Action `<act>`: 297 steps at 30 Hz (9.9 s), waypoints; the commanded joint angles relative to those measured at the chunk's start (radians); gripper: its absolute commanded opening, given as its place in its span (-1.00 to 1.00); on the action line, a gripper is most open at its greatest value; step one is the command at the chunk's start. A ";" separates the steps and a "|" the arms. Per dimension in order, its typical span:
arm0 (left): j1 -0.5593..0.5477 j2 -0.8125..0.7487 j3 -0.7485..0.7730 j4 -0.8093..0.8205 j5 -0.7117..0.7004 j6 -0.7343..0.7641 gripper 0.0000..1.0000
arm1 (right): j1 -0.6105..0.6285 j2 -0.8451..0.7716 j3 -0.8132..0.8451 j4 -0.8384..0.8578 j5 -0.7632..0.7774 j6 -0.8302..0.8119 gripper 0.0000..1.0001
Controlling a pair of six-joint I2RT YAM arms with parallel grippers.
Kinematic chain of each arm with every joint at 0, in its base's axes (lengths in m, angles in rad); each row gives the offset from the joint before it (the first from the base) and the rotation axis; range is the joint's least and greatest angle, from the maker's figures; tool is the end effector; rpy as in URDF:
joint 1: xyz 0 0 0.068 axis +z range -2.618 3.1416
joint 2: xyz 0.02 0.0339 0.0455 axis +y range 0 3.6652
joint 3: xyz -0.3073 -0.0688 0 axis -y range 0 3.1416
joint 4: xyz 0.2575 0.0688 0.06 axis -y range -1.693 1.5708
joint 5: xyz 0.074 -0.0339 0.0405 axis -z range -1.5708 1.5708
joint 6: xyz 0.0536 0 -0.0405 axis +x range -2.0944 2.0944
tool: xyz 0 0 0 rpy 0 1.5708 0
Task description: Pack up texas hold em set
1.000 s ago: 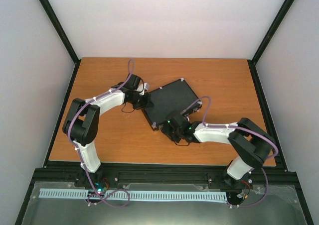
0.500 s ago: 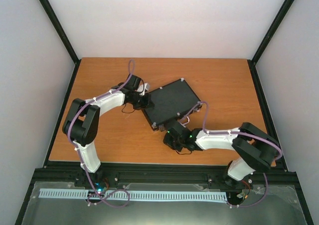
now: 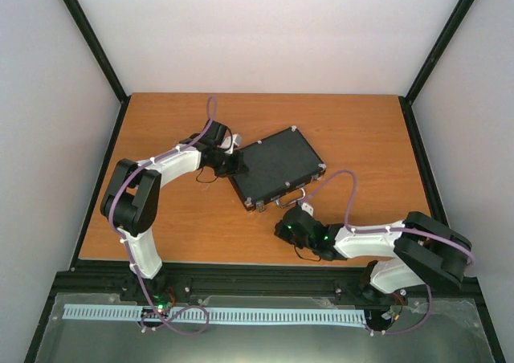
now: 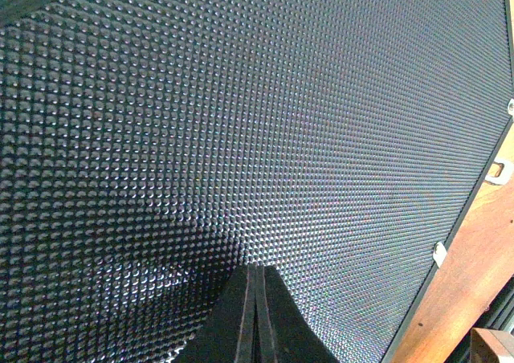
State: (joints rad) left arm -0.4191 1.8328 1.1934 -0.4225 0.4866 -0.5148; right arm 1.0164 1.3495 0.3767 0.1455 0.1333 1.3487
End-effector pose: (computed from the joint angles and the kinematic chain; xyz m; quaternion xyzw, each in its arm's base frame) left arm 0.3562 -0.1861 0.1988 0.0156 0.9411 -0.3182 0.1132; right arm 0.1288 0.1945 0.1407 0.1776 0.9128 0.3120 0.1946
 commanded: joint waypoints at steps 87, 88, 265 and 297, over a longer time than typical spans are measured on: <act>-0.017 0.177 -0.216 -0.026 -0.021 -0.039 -0.98 | -0.094 0.440 0.184 0.314 0.112 -0.051 -0.94; -0.017 0.178 -0.225 -0.020 -0.018 -0.044 -0.99 | -0.097 0.444 0.188 0.313 0.115 -0.049 -0.94; 0.140 0.603 0.792 -0.446 -0.065 -0.005 -0.48 | -0.599 -0.116 0.358 -0.471 -0.084 -0.719 -0.94; 0.140 0.571 0.743 -0.489 -0.070 0.071 -0.40 | -0.773 0.267 0.342 -0.186 -0.143 -0.734 -0.95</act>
State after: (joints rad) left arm -0.2798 2.4001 1.9656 -0.8101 0.4458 -0.4732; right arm 0.2584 1.5772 0.7692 -0.0505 -0.0517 0.5922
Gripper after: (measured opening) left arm 0.301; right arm 0.028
